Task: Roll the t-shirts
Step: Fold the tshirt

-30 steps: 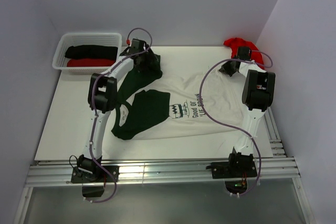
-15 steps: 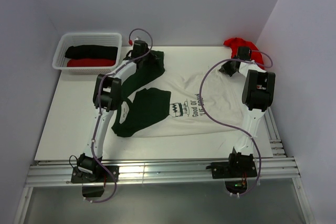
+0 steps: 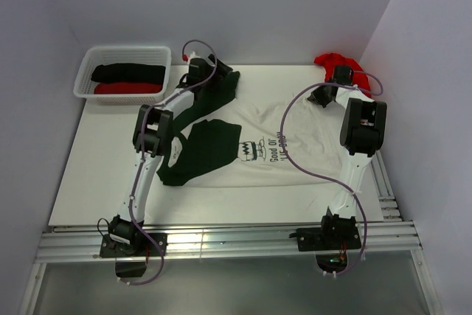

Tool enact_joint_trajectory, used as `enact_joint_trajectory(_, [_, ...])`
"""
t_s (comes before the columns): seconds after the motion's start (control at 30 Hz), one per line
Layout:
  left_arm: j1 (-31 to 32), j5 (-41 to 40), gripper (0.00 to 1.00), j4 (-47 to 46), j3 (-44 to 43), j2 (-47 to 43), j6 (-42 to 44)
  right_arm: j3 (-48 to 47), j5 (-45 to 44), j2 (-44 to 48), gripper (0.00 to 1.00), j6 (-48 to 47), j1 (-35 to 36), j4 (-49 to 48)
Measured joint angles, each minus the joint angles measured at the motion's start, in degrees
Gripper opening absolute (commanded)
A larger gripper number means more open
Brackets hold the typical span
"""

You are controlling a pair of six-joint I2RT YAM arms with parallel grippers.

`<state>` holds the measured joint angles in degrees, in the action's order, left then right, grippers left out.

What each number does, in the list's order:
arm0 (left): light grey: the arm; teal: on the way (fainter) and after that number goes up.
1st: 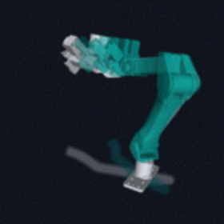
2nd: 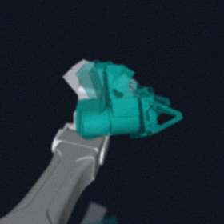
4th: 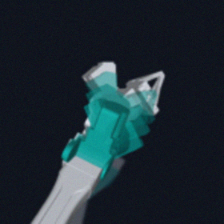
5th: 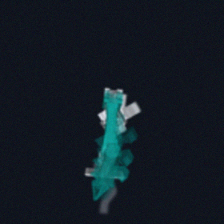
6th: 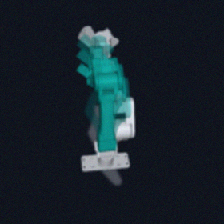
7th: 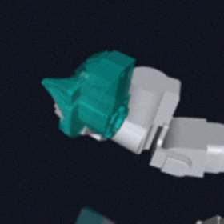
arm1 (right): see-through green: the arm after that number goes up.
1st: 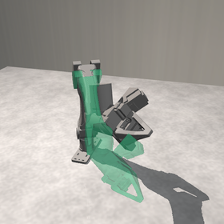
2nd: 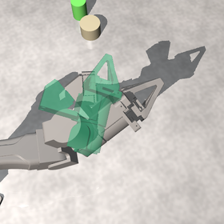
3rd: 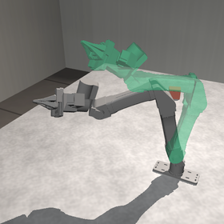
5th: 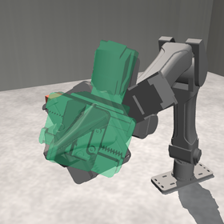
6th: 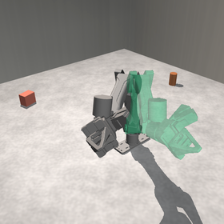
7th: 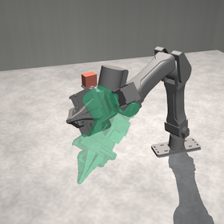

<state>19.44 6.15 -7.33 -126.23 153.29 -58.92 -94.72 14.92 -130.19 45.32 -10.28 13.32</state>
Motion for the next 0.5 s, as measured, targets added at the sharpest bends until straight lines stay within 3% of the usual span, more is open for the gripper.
enact_joint_trajectory(0.2, [-2.08, -5.09, 0.99, 2.82, 10.14, -9.7, 5.84, -0.04, 0.13, 0.0, 0.0, 0.0, 0.0, -0.02])
enact_joint_trajectory(0.5, [-6.84, -13.16, 0.99, 6.6, 8.74, -15.08, 18.18, -0.04, 0.2, -0.02, 0.0, -0.02, 0.0, -0.02])
